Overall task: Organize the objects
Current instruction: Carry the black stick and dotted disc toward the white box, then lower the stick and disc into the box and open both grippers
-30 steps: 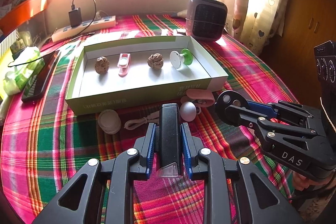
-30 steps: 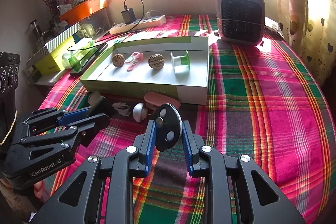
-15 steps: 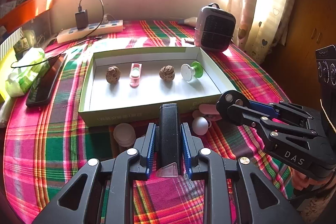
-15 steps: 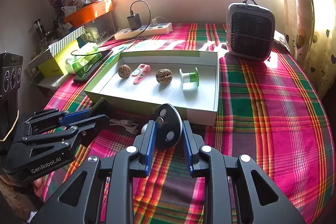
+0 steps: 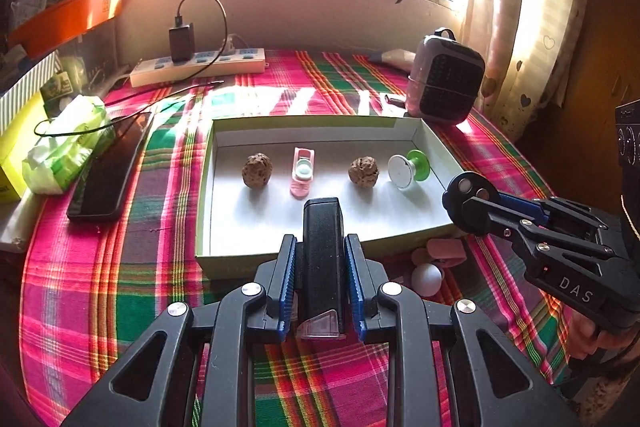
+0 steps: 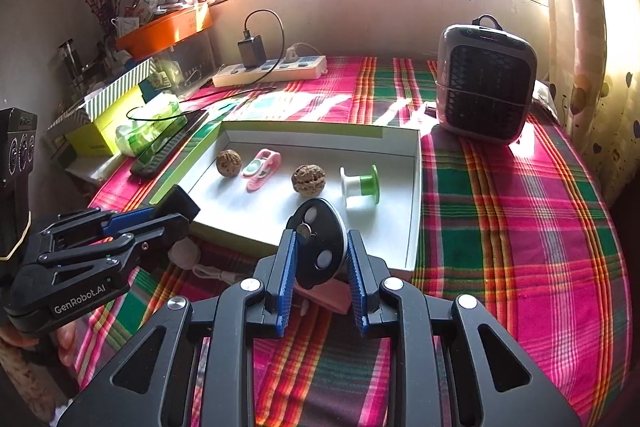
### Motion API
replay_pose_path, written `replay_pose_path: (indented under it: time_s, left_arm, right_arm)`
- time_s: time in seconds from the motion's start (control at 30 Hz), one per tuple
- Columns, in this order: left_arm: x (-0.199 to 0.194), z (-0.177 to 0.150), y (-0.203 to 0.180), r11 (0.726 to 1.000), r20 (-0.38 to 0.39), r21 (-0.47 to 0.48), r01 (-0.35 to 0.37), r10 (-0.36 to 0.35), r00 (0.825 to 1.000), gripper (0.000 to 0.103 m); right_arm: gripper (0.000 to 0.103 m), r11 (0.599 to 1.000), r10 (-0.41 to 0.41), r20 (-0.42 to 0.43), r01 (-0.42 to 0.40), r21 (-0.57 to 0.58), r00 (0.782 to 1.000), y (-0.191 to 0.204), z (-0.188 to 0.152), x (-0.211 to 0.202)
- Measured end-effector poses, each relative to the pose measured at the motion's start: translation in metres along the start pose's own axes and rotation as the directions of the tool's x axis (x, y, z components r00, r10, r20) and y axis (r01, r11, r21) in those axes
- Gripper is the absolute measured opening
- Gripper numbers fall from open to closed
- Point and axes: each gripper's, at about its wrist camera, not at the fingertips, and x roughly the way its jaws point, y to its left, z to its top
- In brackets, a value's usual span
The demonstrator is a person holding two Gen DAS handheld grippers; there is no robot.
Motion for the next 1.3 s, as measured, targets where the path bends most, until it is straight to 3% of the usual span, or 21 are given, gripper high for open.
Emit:
replay_pose_path:
  time_s: [0.43, 0.67, 1.3]
  left_arm:
    - [0.018, 0.021, 0.024, 0.999, 0.009, -0.032, -0.043, 0.044, 0.999, 0.021]
    - [0.031, 0.026, 0.034, 0.997, -0.007, -0.045, -0.058, 0.058, 0.998, 0.021]
    - [0.044, 0.029, 0.038, 0.997, -0.021, -0.036, -0.069, 0.069, 0.997, 0.02]
  right_arm:
    - [0.026, 0.998, -0.063, 0.009, 0.063, 0.015, 0.998, -0.022, 0.04, 0.027]
    - [0.026, 0.997, -0.075, -0.028, 0.076, 0.008, 0.997, -0.025, 0.054, 0.052]
    - [0.026, 0.996, -0.088, -0.097, 0.09, 0.009, 0.991, -0.033, 0.061, 0.085]
